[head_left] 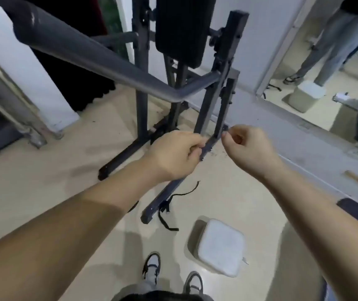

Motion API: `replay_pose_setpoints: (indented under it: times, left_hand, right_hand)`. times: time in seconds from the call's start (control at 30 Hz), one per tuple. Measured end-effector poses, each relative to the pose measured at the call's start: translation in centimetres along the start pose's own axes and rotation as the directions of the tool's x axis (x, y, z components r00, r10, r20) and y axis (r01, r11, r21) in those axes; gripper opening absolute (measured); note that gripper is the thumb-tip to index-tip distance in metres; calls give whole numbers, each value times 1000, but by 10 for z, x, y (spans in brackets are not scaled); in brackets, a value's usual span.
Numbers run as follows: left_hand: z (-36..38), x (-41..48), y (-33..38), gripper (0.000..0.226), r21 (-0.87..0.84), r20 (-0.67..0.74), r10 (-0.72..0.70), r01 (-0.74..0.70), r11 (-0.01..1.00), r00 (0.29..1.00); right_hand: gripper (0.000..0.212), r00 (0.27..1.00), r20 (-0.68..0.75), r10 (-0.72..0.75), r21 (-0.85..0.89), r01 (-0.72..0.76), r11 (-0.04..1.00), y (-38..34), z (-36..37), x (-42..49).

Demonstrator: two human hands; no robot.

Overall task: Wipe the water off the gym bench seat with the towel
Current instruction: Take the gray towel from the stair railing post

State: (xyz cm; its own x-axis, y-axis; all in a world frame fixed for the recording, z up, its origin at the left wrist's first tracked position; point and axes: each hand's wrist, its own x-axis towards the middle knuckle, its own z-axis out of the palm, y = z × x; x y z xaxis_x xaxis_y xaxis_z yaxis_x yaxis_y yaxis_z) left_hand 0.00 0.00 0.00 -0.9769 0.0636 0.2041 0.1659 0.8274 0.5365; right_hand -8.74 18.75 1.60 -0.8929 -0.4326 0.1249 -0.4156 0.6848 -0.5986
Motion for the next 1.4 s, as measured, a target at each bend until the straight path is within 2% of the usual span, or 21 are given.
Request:
replay_pose_setpoints:
  times: [0.1, 0.23, 0.33, 0.5, 0.57, 0.7, 0.83, 0.97, 1.07, 1.3, 1.4]
  left_hand:
    - [-3, -40, -18, 11, -54, -106, -178, 173, 983, 978]
    - [-10, -100, -47, 14, -113, -101, -439, 429, 896, 893]
    - [-24, -142, -79, 18, -196, -105, -553, 528, 826, 826]
    - [-66, -198, -145, 14, -336, -178, -676, 602, 725, 715]
    - [-89, -215, -182, 14, -381, -176, -699, 607, 697, 693]
    - [-145, -251, -268, 14, -444, -213, -754, 626, 641, 621]
    - [-206, -279, -346, 19, -542, -267, -788, 589, 599, 555]
    - [-257, -280, -429, 21, -568, -262, -827, 613, 549, 498]
    - [-293, -265, -490, 21, -569, -279, -826, 609, 553, 490]
    - [-380, -203, -639, 20, -527, -272, -800, 613, 589, 535]
    - [-417, -177, -709, 31, -506, -298, -776, 597, 622, 556]
  right_hand:
    - [37, 985, 169, -39, 32, 34, 999, -16, 33, 3]
    - [39, 921, 367, -130, 134, 86, 987, -54, 86, 3]
    - [40, 871, 468, -149, 236, 39, 971, -91, 125, 2]
    - [42, 808, 561, -181, 309, -1, 951, -169, 195, 13]
    - [39, 798, 576, -177, 350, -45, 936, -204, 229, 24]
    - [29, 779, 622, -77, 389, -221, 894, -284, 306, 49]
    - [18, 756, 653, 43, 441, -426, 790, -374, 365, 79]
    - [18, 757, 648, 86, 442, -466, 766, -446, 408, 121]
    - [17, 760, 638, 121, 429, -481, 765, -482, 439, 161]
    - [18, 765, 633, 119, 466, -499, 731, -558, 526, 286]
    - [20, 771, 630, 92, 495, -490, 718, -600, 572, 355]
